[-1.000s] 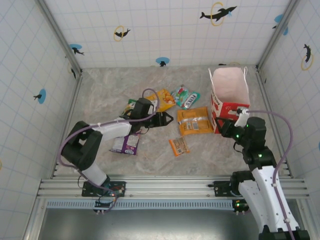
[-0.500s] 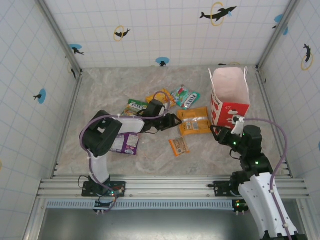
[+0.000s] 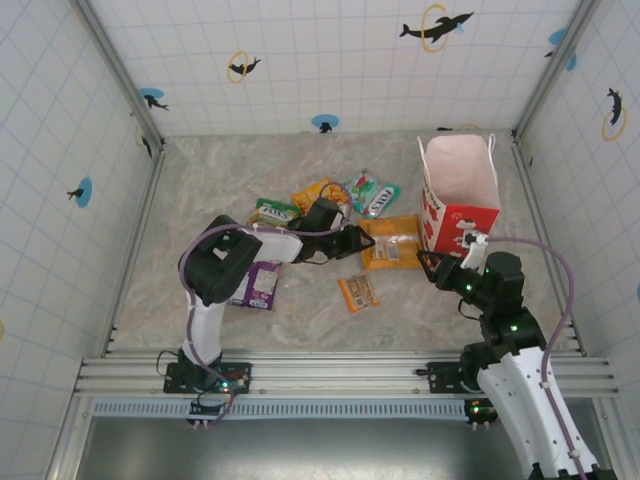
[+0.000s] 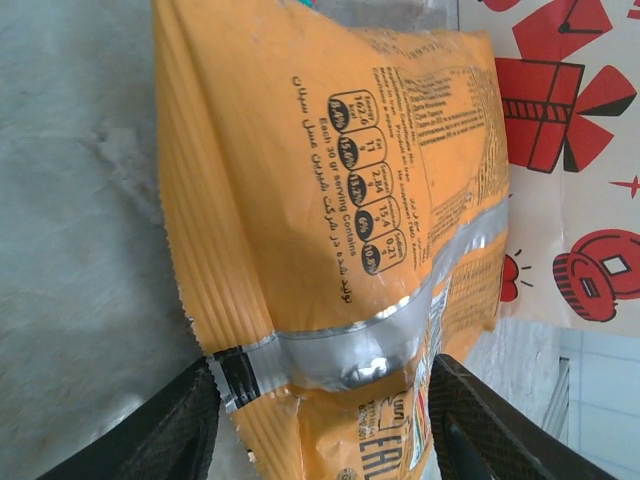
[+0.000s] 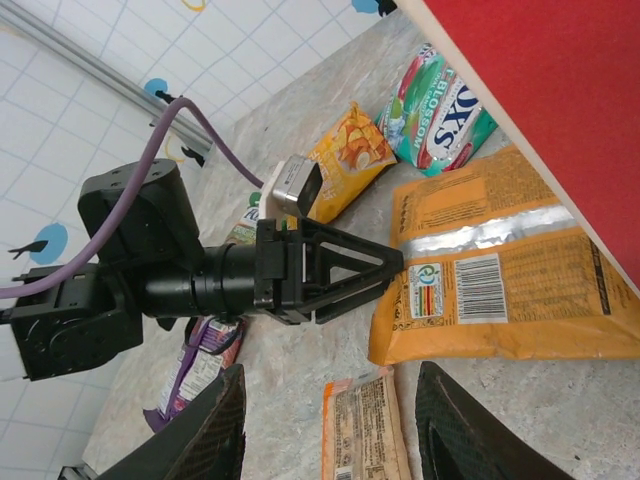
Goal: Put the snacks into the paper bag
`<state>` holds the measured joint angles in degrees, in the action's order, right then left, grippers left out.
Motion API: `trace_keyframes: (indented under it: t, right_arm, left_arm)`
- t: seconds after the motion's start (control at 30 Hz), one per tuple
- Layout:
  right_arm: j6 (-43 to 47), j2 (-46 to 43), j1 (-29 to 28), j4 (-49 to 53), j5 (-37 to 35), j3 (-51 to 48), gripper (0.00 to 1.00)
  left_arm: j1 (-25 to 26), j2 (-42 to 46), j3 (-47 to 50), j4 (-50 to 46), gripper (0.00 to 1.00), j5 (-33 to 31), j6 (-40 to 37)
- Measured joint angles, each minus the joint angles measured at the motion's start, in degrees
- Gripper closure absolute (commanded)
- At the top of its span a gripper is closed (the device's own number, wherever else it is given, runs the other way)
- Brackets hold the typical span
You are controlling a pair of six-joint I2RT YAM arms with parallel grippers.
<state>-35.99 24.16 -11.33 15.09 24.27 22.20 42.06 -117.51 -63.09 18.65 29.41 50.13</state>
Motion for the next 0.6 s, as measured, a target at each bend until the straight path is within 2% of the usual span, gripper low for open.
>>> trace_keyframes:
  t: [0.07,0.13,0.2,0.3,0.37,0.6]
  right_arm:
    - [-0.02,-0.48,-0.09,-0.02,-0.02,-0.33,0.53]
    - [0.00,-0.87,-0.09,0.00,-0.02,-0.66,0.53]
    - [0.00,-1.09,-0.09,0.00,-0.04,-0.74,0.53]
    - [0.00,-1.36,-0.26,0.00,-0.15,-0.74,0.53]
    - [0.02,-1.44,-0.31,-0.02,-0.22,-0.74,0.53]
    - [0.44,-1.66,-0.31,-0.02,-0.22,-0.74,0.53]
  left_arm:
    - [0.33,-0.94,-1.05,0.37,0.47,0.00,0.33]
    - [0.61,-1.79,-1.92,0.70,0.53,0.00,0.96]
    - [0.76,-2.62,-2.69,0.79,0.61,0.00,1.33]
    - [1.01,-3.37,-3.08,0.76,0.81,-0.07,1.60]
    - [1.03,-3.39,-3.08,0.63,0.91,-0.26,1.16]
    - [1.03,-0.92,-3.32,-3.78,0.96,-2.19,-3.32]
